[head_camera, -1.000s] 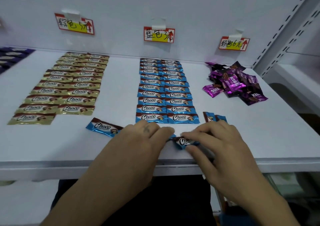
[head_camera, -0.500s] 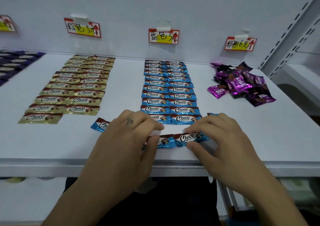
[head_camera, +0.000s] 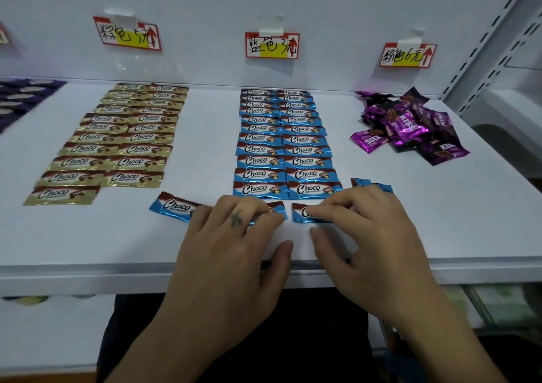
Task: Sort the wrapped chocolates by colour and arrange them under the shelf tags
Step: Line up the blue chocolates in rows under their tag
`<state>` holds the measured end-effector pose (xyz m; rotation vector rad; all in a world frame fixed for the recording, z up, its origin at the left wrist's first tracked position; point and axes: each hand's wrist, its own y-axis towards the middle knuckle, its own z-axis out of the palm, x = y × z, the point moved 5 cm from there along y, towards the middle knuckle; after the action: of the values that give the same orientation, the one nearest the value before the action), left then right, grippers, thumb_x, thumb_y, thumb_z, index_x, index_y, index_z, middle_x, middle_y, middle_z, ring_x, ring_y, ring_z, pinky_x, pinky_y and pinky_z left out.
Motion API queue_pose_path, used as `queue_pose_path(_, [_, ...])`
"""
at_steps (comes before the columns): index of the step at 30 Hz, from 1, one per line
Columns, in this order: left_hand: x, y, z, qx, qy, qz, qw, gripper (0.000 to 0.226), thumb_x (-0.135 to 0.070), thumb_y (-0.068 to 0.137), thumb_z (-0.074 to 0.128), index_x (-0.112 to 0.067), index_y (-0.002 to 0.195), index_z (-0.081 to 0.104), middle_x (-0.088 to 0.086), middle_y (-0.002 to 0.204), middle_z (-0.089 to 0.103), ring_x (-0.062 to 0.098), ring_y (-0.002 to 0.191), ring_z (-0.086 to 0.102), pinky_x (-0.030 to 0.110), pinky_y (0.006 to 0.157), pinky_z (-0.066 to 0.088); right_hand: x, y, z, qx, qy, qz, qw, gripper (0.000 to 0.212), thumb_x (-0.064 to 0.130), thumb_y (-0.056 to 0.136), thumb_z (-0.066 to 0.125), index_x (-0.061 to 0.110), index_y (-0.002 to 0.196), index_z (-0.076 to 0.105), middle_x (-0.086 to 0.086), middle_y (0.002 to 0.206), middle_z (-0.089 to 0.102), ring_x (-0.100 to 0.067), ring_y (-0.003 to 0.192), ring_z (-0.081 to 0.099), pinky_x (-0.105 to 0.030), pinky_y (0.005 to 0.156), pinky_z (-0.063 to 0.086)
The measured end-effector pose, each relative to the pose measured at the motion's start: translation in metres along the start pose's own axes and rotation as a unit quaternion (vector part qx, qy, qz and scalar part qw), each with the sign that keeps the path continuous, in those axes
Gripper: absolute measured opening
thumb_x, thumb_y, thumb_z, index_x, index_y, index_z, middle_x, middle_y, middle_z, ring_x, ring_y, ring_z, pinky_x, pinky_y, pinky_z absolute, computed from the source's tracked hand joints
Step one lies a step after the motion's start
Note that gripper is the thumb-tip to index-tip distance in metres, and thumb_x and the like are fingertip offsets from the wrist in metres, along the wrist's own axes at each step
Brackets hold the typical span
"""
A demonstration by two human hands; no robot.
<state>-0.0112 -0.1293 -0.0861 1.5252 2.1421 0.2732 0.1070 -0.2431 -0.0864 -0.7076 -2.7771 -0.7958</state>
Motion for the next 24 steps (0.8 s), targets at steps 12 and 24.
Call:
queue_pose_path(12, [0.0017, 0.0037, 0.0052, -0.046, -0.011, 0.011, 0.999, 0.040, -0.047, 0.085, 0.043, -0.019, 0.104, 0.064, 0.002, 0.102, 0.068, 0.013, 0.099, 0.047, 0.042, 0.078, 0.050, 0.0022, 0.0055, 0.0008, 0.013, -0.032, 0.000, 0.999, 0.039, 0.046, 0.081, 0.056, 0.023, 0.111, 0.069, 0.004, 0.106, 0.067, -0.019, 0.100, 0.058, -0.037, 0.077, 0.049])
queue_pose_path(24, [-0.0007, 0.0043, -0.0007, -0.018, -0.042, -0.003, 0.999, 0.037, -0.043, 0.087, 0.042, -0.019, 0.104, 0.065, -0.002, 0.105, 0.067, 0.010, 0.102, 0.047, 0.034, 0.080, 0.043, 0.0011, 0.0047, 0.0005, 0.019, -0.029, -0.011, 0.999, 0.046, 0.052, 0.088, 0.043, 0.022, 0.116, 0.064, 0.003, 0.113, 0.062, -0.018, 0.107, 0.052, -0.037, 0.085, 0.046])
